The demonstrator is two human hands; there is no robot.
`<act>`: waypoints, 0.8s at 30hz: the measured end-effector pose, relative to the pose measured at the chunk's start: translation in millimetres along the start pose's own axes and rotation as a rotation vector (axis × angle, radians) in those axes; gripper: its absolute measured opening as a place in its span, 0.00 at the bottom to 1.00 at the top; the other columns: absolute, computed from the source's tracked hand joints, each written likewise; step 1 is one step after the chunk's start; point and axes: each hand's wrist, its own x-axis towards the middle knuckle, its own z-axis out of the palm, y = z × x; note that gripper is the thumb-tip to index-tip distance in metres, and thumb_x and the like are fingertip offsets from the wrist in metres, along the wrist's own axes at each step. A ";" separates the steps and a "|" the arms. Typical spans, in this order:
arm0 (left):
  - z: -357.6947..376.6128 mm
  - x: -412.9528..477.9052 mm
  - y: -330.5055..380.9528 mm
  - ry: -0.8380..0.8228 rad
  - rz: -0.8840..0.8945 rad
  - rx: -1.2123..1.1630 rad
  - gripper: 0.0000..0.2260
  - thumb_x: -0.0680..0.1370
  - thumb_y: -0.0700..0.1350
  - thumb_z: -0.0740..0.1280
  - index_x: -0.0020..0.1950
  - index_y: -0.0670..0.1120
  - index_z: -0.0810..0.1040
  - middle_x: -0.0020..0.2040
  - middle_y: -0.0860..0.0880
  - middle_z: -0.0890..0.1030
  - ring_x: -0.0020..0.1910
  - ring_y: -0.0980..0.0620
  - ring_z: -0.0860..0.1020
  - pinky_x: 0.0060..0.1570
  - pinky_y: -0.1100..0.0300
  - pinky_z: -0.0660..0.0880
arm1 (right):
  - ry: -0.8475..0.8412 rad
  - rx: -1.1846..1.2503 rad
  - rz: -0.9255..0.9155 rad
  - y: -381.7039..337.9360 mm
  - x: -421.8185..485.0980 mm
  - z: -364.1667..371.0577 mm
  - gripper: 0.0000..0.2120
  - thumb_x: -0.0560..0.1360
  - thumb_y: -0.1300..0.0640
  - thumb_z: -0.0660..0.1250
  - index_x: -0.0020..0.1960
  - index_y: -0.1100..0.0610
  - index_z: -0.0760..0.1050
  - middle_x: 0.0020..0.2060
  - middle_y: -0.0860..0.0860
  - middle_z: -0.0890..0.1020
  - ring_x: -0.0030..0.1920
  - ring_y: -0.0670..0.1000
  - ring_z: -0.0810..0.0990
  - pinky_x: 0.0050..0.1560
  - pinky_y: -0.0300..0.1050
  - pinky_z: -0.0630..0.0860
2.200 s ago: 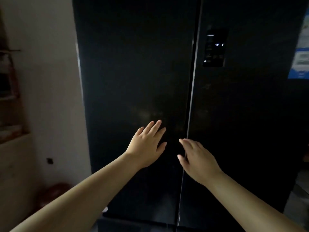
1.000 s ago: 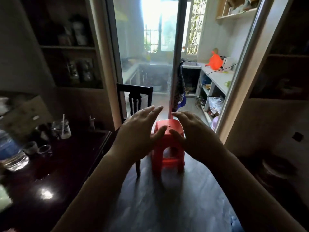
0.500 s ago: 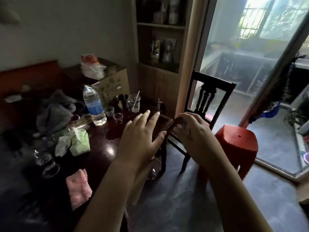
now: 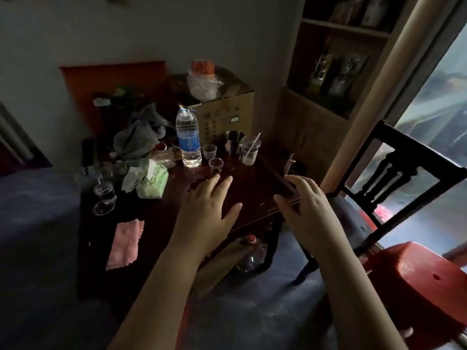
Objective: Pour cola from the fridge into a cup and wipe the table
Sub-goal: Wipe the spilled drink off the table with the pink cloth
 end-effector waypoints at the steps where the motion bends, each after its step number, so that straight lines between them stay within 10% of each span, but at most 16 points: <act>1: 4.0 0.1 -2.9 -0.016 -0.030 0.010 0.29 0.77 0.62 0.53 0.76 0.51 0.60 0.75 0.47 0.63 0.74 0.50 0.61 0.71 0.51 0.60 | -0.027 0.006 -0.007 4.1 4.2 7.7 0.26 0.76 0.46 0.64 0.70 0.54 0.67 0.67 0.50 0.72 0.67 0.52 0.70 0.65 0.46 0.69; 24: 143.6 125.3 -134.5 -0.243 -0.385 0.149 0.29 0.79 0.59 0.58 0.76 0.48 0.59 0.76 0.44 0.61 0.74 0.46 0.59 0.69 0.47 0.62 | -0.437 0.055 -0.069 55.3 190.1 206.1 0.27 0.76 0.48 0.65 0.71 0.57 0.65 0.69 0.51 0.68 0.70 0.52 0.65 0.64 0.42 0.65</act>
